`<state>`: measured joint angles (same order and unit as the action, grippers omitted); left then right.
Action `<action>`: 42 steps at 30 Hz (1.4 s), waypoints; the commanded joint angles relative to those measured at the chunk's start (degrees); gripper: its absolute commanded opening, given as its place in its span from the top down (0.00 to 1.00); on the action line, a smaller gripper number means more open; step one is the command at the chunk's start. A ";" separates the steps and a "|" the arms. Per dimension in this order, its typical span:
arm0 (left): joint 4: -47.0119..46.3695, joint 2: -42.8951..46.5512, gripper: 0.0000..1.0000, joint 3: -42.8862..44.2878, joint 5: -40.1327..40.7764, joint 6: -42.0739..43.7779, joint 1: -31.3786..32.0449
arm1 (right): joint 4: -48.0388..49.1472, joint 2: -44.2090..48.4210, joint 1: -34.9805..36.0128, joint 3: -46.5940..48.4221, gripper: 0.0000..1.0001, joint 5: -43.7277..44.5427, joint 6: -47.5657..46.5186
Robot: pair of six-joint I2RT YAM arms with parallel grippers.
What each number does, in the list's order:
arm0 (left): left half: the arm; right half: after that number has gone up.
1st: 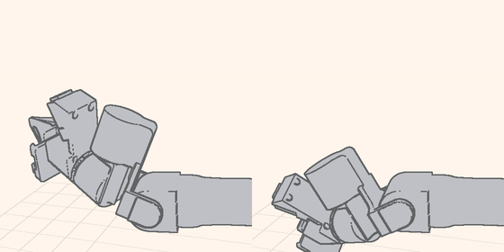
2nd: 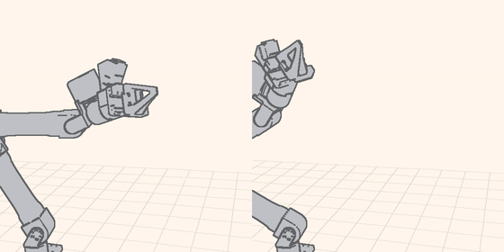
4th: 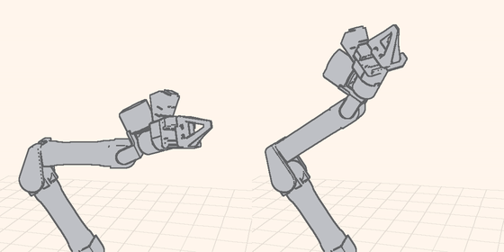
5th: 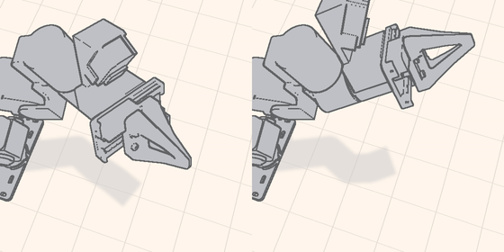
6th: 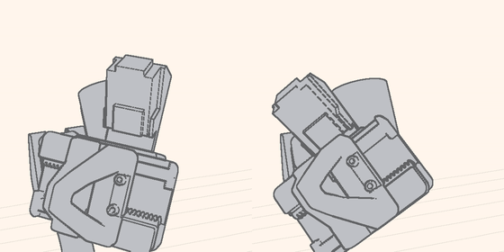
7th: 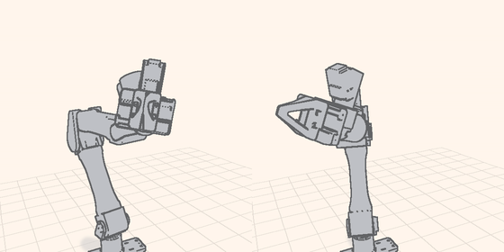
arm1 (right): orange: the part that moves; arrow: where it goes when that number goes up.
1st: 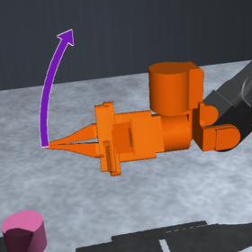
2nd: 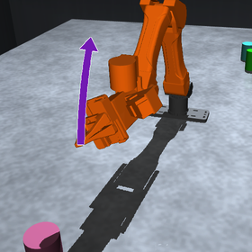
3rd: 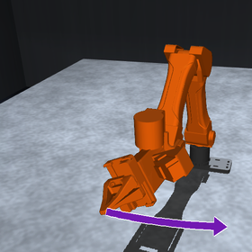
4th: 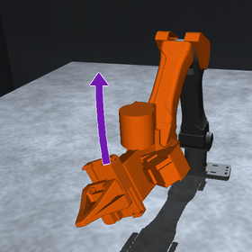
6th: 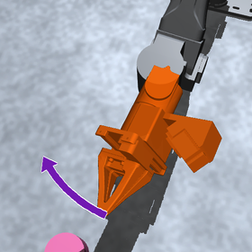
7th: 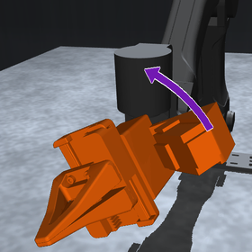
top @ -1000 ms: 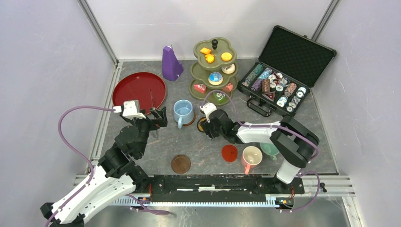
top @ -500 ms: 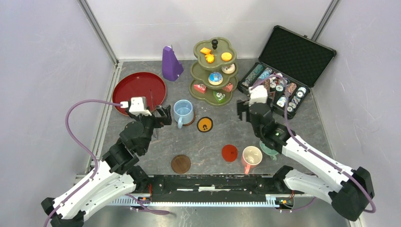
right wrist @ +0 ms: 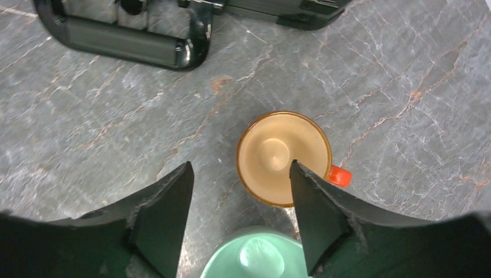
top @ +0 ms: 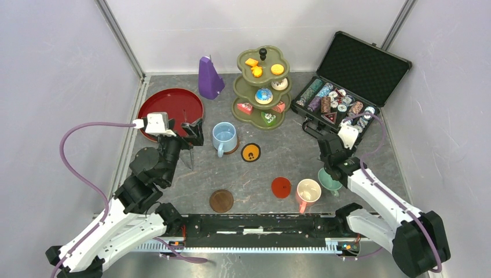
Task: Serve the afternoon tea
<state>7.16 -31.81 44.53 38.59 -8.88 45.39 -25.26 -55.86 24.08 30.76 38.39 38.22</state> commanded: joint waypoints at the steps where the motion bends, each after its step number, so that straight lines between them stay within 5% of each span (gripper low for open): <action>1: -0.80 0.64 0.00 1.41 -0.86 3.00 -0.30 | 5.89 -1.67 -3.12 -2.63 0.36 1.14 0.88; 9: -0.31 0.68 0.00 2.81 -0.94 6.07 -0.30 | 10.96 -5.47 -5.71 -4.94 0.66 0.42 -0.53; 15: -1.64 0.07 0.00 1.22 -0.71 7.12 -0.30 | 13.27 -5.62 -5.71 -3.14 1.00 1.16 -7.22; 20: -3.03 -0.41 0.00 -0.92 -0.07 8.11 -0.30 | 15.51 -4.08 -3.45 2.36 1.00 -0.69 -19.06; 27: -3.31 0.12 0.00 -2.94 1.42 7.86 -0.39 | 19.23 -7.83 13.42 11.59 1.00 -3.17 -32.40; 42: -3.23 3.12 0.00 -4.31 4.77 8.62 -0.47 | 11.74 -41.07 33.35 39.10 1.00 -11.14 -29.98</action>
<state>5.80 -28.91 40.45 41.98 -2.90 45.32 -12.03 -92.82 55.35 63.20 27.29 7.68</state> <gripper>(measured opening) 0.996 0.022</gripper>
